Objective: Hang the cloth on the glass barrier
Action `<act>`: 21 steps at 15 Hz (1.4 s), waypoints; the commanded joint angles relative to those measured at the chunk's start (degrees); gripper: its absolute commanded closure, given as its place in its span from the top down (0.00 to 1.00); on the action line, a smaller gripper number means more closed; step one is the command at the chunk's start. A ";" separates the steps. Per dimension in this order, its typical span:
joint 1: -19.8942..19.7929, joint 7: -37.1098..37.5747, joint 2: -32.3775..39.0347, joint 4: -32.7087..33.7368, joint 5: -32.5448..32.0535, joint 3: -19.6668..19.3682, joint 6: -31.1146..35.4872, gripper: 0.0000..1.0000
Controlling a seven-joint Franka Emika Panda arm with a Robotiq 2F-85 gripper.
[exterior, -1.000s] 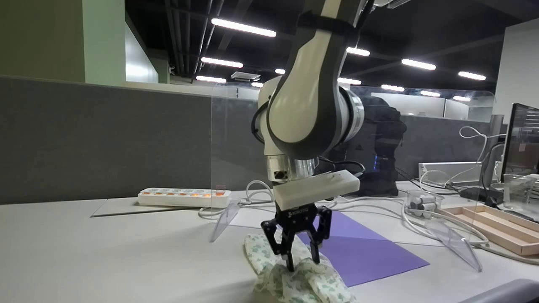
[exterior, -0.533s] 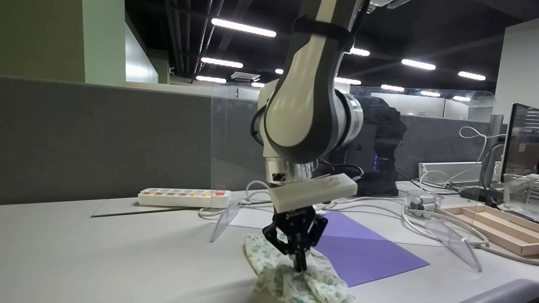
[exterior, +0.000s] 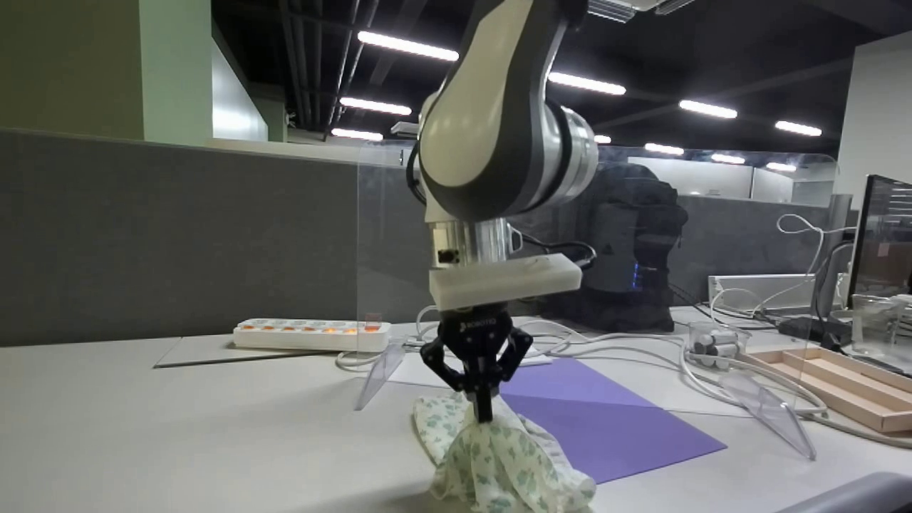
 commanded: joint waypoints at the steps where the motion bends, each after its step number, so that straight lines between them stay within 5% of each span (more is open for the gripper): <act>1: 0.66 4.83 -8.95 0.07 -2.39 1.86 -6.95 0.01; 5: -1.84 7.71 -18.18 1.90 -4.54 7.01 -14.57 0.01; 10: -6.09 2.80 -27.75 4.08 2.75 11.81 -23.23 0.01; 15: -8.03 2.22 -28.01 3.69 2.90 13.69 -22.37 0.01; 21: -14.30 9.87 -29.82 6.97 -4.72 16.04 -20.93 0.01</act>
